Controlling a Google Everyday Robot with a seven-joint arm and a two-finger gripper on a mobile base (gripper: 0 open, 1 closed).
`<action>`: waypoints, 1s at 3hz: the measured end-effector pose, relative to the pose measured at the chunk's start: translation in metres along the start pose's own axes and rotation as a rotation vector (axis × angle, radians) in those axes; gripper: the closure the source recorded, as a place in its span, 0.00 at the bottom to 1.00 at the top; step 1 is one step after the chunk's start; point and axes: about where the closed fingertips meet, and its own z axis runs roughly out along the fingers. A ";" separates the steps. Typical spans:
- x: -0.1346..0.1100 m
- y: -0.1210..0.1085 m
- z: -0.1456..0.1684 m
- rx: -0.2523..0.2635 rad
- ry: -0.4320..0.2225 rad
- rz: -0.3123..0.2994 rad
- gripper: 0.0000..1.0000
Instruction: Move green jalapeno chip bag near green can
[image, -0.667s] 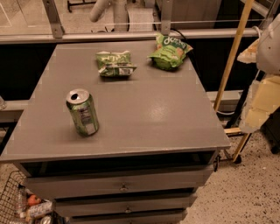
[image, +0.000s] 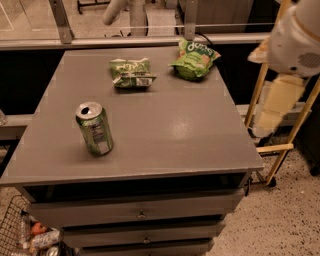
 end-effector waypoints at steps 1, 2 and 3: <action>-0.060 -0.034 0.027 -0.014 -0.086 -0.148 0.00; -0.119 -0.057 0.063 -0.008 -0.206 -0.213 0.00; -0.119 -0.057 0.063 -0.008 -0.206 -0.213 0.00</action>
Offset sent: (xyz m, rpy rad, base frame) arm 0.1300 0.1803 -0.0338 0.2452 -0.1106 0.3526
